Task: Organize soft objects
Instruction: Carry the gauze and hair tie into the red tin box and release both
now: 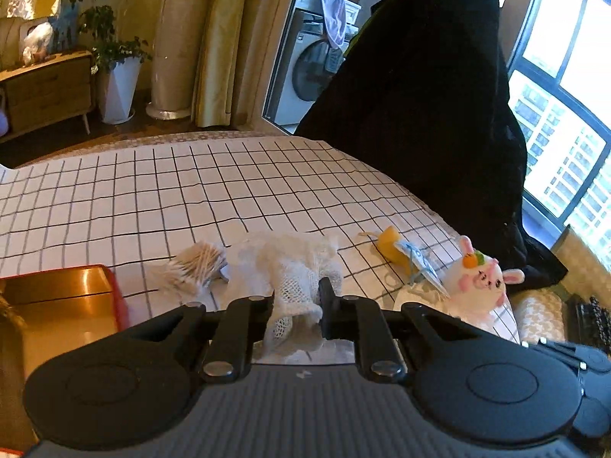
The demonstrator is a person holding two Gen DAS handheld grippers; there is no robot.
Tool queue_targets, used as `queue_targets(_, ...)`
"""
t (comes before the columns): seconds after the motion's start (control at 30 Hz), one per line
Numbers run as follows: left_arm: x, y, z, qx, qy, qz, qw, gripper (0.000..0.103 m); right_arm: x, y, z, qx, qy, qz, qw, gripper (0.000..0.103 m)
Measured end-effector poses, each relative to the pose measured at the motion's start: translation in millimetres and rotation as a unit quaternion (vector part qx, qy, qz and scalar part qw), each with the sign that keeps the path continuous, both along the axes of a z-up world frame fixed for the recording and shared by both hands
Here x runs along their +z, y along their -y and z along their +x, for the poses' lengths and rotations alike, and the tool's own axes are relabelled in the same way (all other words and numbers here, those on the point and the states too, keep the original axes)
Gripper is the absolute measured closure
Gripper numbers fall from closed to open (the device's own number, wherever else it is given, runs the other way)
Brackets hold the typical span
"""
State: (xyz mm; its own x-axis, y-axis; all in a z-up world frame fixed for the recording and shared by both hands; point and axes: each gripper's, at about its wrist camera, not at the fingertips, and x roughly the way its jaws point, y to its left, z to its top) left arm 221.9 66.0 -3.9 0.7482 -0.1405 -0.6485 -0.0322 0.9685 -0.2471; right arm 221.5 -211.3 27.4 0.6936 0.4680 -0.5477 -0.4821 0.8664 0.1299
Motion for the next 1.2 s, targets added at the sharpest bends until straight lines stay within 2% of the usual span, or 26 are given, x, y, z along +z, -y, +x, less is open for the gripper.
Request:
queue_targets(0.4, 28, -43, -55, 0.006, 0.004, 0.032, 0.9995, 0.087, 33, -47, -23, 0.062, 0.028, 0.012, 0.998, 0.097)
queue_targets(0.73, 35, -99, -89, 0.031, 0.001, 0.061, 0.9977, 0.087, 41, -109, -35, 0.122, 0.041, 0.013, 0.992, 0.097)
queue_targets(0.97, 32, -135, -92, 0.042, -0.031, 0.074, 0.9959, 0.087, 43, -154, -37, 0.156, 0.024, 0.008, 0.987, 0.097)
queue_targets(1.2, 22, -150, -76, 0.024, -0.074, 0.095, 0.9924, 0.087, 45, -206, -31, 0.188, -0.008, -0.009, 0.982, 0.097)
